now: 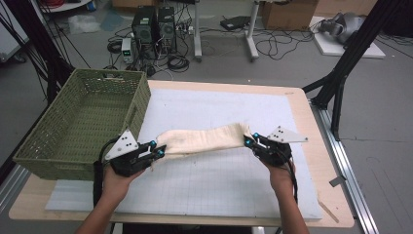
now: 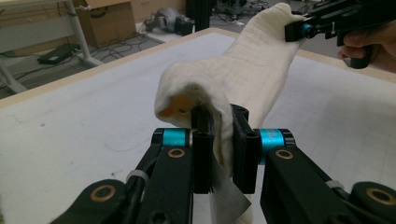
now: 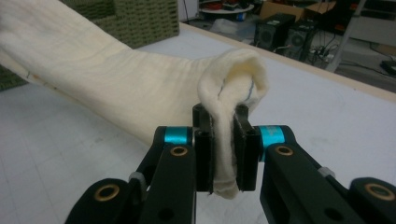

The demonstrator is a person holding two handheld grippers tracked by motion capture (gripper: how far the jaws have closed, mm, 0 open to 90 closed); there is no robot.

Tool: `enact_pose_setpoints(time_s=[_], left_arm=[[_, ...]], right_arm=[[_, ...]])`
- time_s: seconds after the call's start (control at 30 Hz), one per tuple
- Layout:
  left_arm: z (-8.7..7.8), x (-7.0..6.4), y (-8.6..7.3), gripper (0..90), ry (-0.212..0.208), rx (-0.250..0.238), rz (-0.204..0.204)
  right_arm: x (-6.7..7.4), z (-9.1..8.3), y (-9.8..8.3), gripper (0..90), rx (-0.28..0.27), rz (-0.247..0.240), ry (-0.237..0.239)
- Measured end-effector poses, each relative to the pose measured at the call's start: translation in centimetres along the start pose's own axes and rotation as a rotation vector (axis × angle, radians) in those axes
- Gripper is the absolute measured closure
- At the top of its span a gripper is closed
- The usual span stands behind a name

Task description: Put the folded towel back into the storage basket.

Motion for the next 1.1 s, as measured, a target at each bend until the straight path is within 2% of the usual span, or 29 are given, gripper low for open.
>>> enact_pose_setpoints(time_s=[0.17,0.6,0.77,0.83,0.87,0.97,1.1], left_arm=[[-1.7,0.5,0.4,80.6,0.033,-0.028,-0.006],[-4.6,1.5,0.8,80.6,0.092,-0.076,-0.025],[-5.8,2.0,0.9,80.6,0.122,-0.094,-0.033],[-6.3,2.2,0.9,80.6,0.136,-0.104,-0.041],[-6.5,2.3,0.9,80.6,0.142,-0.107,-0.045],[-7.2,2.7,0.9,80.6,0.156,-0.114,-0.054],[-8.0,2.9,1.0,80.7,0.178,-0.126,-0.054]], right_arm=[[0.3,1.3,1.4,81.5,-0.01,-0.018,0.017],[1.1,4.6,4.8,81.5,-0.025,-0.048,0.046],[1.2,6.1,6.7,81.5,-0.026,-0.069,0.062],[1.5,7.3,8.1,81.5,-0.024,-0.085,0.072],[1.5,7.3,8.1,81.5,-0.024,-0.085,0.072],[1.9,9.0,9.6,81.5,-0.019,-0.106,0.078],[2.2,10.4,11.1,81.5,-0.025,-0.108,0.089]])
Point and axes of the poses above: each handheld gripper's, and its own axes: z roughly forward along the jaws, y roughly out of its top, x roughly to its left, the point moved 2 cm from there along z, roughly forward along the jaws, and after that the axes turned 3 degrees about y, right-handed, at the moved point
